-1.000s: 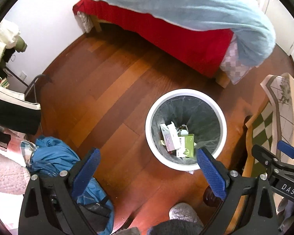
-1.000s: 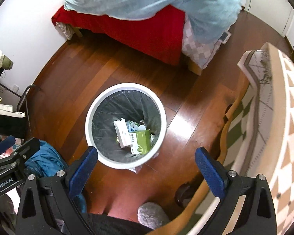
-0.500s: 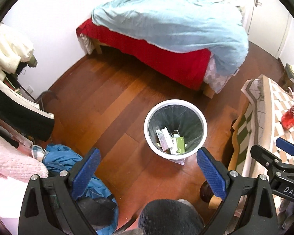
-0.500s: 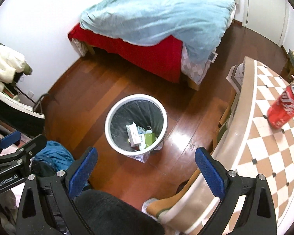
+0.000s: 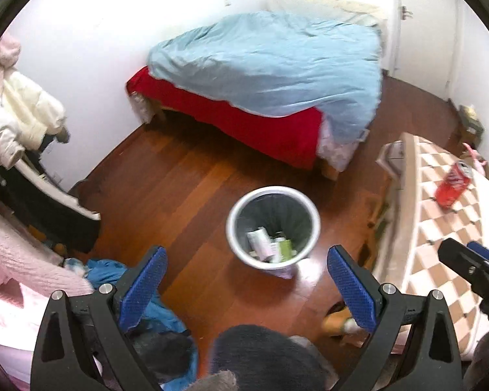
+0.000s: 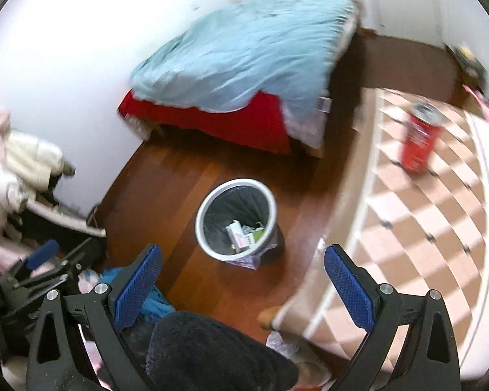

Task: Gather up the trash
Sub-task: 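Grasp the red cola can with left tool while right tool grasps the clear plastic cup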

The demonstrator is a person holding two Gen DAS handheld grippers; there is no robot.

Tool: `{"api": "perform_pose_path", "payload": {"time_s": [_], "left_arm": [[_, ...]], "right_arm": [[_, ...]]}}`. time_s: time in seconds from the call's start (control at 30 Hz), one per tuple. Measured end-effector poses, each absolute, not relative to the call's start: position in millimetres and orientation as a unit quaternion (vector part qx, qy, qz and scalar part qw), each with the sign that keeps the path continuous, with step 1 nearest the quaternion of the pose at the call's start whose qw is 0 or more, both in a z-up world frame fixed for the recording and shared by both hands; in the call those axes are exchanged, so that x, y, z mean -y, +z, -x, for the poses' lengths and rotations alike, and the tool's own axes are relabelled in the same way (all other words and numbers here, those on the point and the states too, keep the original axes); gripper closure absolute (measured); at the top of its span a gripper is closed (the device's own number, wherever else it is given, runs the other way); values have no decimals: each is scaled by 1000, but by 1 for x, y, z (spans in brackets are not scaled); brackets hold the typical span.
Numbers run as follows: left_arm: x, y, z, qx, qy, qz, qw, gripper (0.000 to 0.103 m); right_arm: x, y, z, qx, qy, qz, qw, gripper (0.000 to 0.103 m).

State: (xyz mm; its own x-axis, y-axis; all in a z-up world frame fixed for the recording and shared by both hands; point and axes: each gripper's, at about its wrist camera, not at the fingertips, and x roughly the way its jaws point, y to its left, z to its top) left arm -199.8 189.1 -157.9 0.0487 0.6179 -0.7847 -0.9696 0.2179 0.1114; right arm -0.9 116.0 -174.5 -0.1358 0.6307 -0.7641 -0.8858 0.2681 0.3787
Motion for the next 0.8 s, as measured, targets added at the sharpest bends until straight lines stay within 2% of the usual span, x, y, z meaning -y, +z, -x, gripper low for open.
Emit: {"api": "perform_pose_path", "payload": {"time_s": [0.17,0.53,0.7,0.8], "left_arm": [[-166,-182,124,-390,519,252,717,3],[-116,-291,-91,-517,389,243,723,3],[-113,-317,-134,-545,376,240,710,3],[-117,-325,-143,-554,370,243,705,3]], "right_arm": [[-54,-187,-86,-505,503,94,695,2],[126,-263,-324,-556,238,-7,797,3],[151,-299,-383,-583,216,-46,782,24],[149,-315,-401,-590,221,-49,775,26]]}}
